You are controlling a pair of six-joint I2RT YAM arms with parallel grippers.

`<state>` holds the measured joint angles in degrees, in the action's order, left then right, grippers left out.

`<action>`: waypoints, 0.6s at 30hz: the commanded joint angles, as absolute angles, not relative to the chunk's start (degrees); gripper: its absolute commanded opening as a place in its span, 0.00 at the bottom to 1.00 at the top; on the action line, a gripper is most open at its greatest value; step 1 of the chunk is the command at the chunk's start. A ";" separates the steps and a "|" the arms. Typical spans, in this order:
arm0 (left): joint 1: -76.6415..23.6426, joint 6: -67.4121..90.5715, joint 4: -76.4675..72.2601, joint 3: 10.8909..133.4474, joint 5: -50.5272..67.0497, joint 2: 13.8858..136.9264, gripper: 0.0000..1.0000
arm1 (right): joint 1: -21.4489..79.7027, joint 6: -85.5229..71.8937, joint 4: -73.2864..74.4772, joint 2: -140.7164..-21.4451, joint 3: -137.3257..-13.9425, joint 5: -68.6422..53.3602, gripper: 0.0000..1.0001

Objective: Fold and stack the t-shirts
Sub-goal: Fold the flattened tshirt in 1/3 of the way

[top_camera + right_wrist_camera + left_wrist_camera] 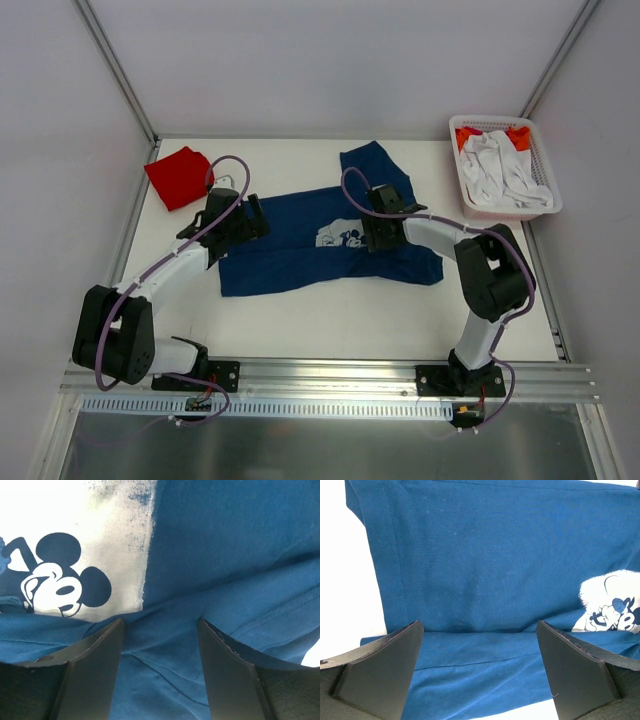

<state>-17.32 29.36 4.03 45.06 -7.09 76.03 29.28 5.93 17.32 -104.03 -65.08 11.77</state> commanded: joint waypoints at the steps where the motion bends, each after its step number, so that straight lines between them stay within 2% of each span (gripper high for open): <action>1: -17.84 28.65 5.01 44.65 -7.73 73.65 0.99 | 30.76 2.47 17.67 -101.34 -61.80 11.16 0.64; 18: -17.84 28.21 7.29 43.86 -8.09 68.82 0.99 | 46.65 -11.85 20.12 -91.06 -47.56 18.80 0.64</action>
<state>-17.32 29.30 6.48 44.82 -7.11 71.13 43.27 -6.70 14.15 -93.14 -50.98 16.93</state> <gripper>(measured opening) 0.990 0.639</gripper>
